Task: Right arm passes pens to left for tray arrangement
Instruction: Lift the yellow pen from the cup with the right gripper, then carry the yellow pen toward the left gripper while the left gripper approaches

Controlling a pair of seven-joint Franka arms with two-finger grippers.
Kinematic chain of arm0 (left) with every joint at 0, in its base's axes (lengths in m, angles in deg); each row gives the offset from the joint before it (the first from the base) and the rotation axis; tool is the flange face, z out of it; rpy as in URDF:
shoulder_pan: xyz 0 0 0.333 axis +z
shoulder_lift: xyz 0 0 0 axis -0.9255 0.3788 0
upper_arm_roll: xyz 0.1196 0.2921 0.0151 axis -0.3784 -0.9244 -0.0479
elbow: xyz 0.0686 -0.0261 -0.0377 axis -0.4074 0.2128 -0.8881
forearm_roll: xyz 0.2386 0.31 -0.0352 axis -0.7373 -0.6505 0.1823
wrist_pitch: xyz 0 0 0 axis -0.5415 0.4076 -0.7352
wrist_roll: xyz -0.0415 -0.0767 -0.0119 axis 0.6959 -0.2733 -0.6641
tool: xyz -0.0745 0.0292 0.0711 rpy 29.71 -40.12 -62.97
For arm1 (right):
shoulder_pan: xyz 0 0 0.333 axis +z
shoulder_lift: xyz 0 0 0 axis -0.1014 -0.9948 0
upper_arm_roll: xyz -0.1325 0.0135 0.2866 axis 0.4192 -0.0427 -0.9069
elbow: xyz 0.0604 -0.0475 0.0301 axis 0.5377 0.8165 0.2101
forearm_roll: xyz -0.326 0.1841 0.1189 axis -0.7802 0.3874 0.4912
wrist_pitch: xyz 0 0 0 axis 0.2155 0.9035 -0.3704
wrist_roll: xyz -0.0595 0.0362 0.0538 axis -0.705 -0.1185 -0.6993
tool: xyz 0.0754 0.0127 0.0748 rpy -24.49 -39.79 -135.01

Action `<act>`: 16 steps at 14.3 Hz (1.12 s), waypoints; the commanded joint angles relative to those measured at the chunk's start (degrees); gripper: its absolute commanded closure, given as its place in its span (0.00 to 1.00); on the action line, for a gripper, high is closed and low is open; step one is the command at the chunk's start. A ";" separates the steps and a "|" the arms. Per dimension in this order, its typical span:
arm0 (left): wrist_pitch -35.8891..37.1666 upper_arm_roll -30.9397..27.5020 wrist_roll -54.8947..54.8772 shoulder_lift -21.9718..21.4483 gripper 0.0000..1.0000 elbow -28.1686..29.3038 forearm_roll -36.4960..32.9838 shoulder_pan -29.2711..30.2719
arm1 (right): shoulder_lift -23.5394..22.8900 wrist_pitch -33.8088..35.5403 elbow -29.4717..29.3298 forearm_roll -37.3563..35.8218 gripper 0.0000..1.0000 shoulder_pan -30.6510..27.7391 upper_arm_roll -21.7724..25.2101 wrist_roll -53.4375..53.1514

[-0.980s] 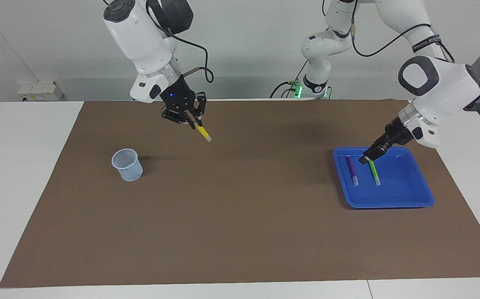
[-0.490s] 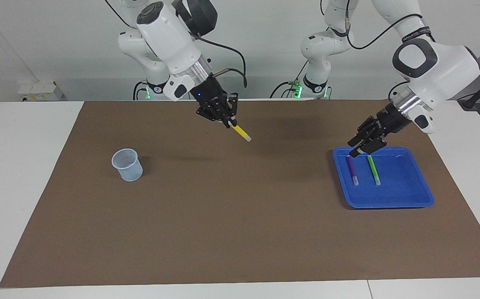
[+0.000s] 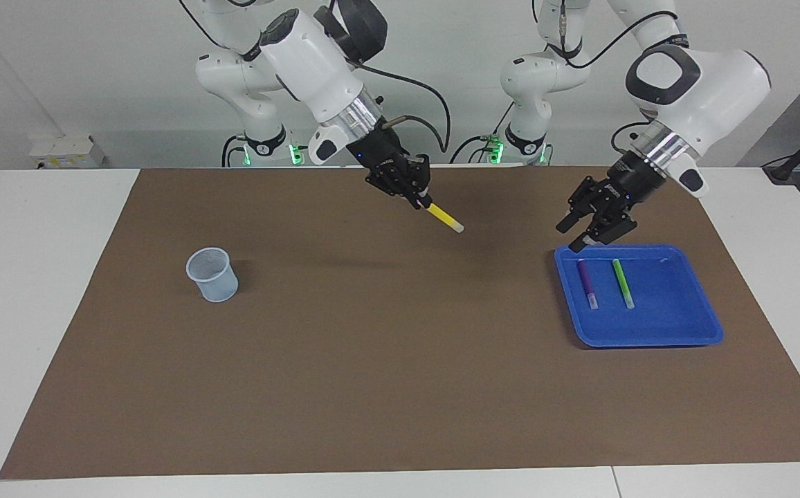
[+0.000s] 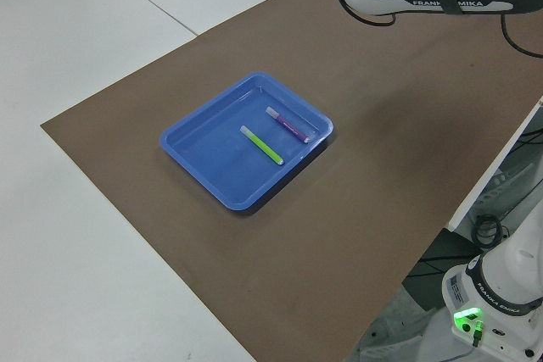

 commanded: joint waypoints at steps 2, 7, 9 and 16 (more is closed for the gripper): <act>-3.28 -0.60 9.16 -3.69 0.33 3.52 1.34 -3.63 | -1.24 -5.42 0.86 1.70 1.00 2.72 -0.05 -4.41; -3.90 -0.68 9.89 -5.10 0.33 5.46 1.34 -9.43 | -4.50 -12.80 0.86 1.61 1.00 6.51 -0.05 -7.31; -4.69 -0.68 9.62 -5.10 0.34 5.81 1.34 -11.19 | -4.68 -13.25 0.86 1.61 1.00 6.86 -0.05 -8.02; -13.21 -0.60 8.30 -8.09 0.36 13.45 1.25 -16.64 | -4.77 -13.08 0.86 1.61 1.00 6.86 -0.05 -7.94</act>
